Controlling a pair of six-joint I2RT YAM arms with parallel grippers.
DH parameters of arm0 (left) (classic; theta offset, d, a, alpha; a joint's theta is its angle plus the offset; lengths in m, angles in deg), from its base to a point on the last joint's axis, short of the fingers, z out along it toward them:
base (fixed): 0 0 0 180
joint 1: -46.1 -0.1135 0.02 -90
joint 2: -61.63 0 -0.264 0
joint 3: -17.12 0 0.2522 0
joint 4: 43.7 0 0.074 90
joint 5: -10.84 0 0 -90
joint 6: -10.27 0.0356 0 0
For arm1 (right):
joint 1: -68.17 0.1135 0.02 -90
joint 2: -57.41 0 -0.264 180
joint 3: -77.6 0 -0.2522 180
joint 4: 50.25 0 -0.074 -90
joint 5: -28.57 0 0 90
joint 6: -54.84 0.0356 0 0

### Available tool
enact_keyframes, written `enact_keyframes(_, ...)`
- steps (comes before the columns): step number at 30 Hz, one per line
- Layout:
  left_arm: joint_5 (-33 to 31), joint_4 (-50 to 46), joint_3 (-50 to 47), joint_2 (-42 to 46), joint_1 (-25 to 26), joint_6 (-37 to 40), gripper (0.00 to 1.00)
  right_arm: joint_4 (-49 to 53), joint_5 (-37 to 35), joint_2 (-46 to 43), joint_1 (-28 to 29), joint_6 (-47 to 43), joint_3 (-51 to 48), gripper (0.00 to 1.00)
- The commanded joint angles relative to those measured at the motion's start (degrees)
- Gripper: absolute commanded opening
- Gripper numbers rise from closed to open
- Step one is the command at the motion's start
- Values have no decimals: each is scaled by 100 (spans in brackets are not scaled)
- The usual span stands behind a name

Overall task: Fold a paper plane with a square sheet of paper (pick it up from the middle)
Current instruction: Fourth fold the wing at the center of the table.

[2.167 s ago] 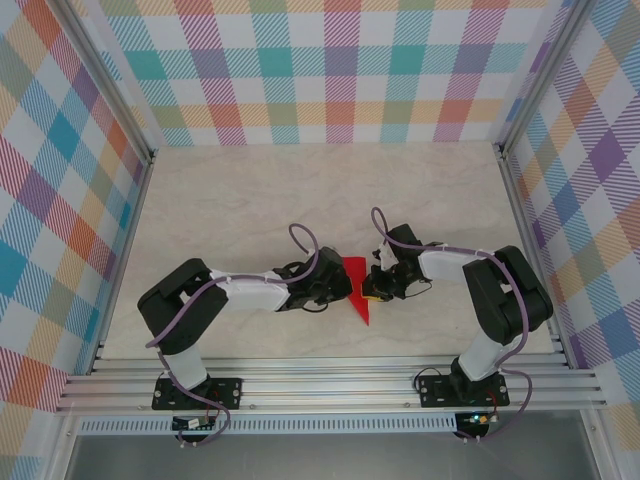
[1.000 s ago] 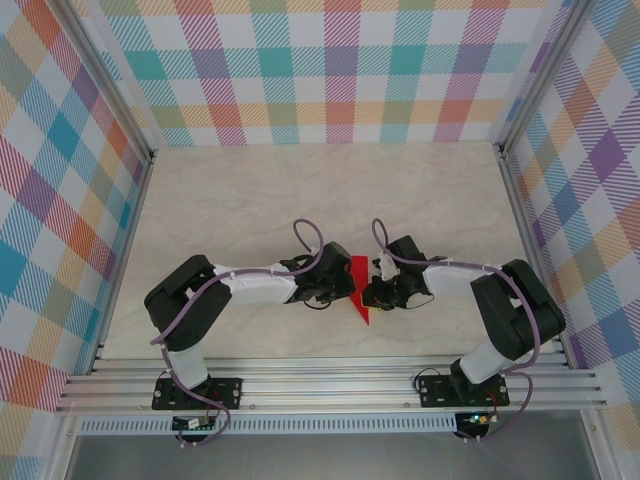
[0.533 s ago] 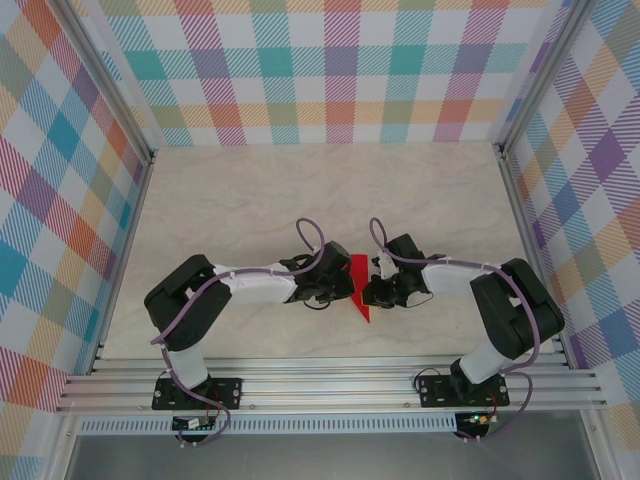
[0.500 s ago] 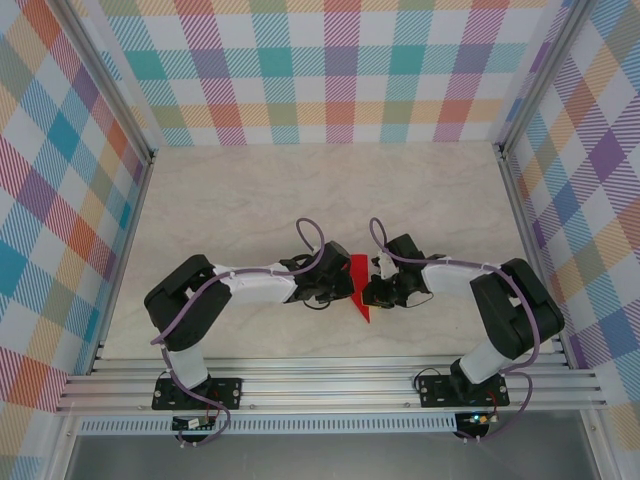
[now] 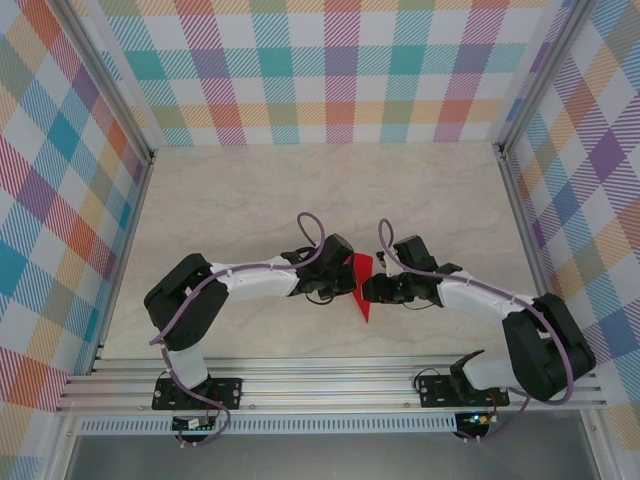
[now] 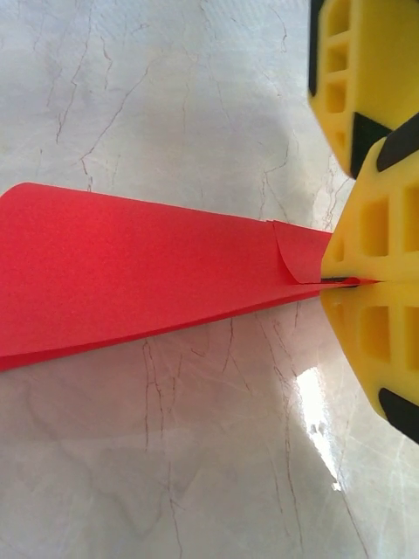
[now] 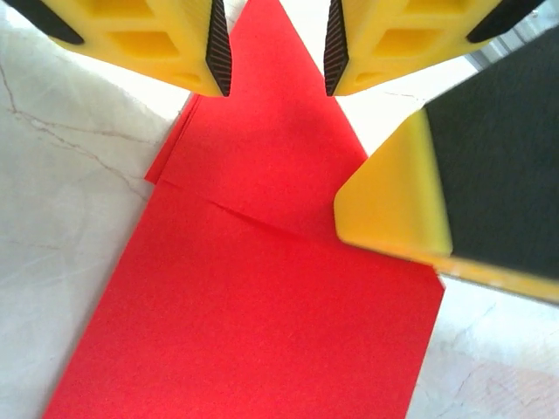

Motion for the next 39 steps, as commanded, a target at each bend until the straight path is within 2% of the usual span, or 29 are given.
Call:
enact_keyframes(1,61,-302,230,-162,-38,-77,0,-275,-575,-217,303,-102,-226,39)
enact_keyframes(3,91,-294,256,-185,-39,-90,0,-439,-928,-304,572,-119,-338,42)
enact_keyframes(8,75,-320,283,-194,-35,-88,0,-933,-1642,-484,1091,-160,-607,42)
enact_keyframes(16,110,-302,302,-192,-35,-75,0,-1743,-2320,-754,1503,-272,-1140,45)
enact_keyframes(28,128,-312,342,-207,-39,-63,0,-2076,-2982,-14,1923,-765,-1001,42)
enact_keyframes(39,139,-355,346,-208,-39,-36,0,-2245,-3225,29,2082,-922,-1036,33)
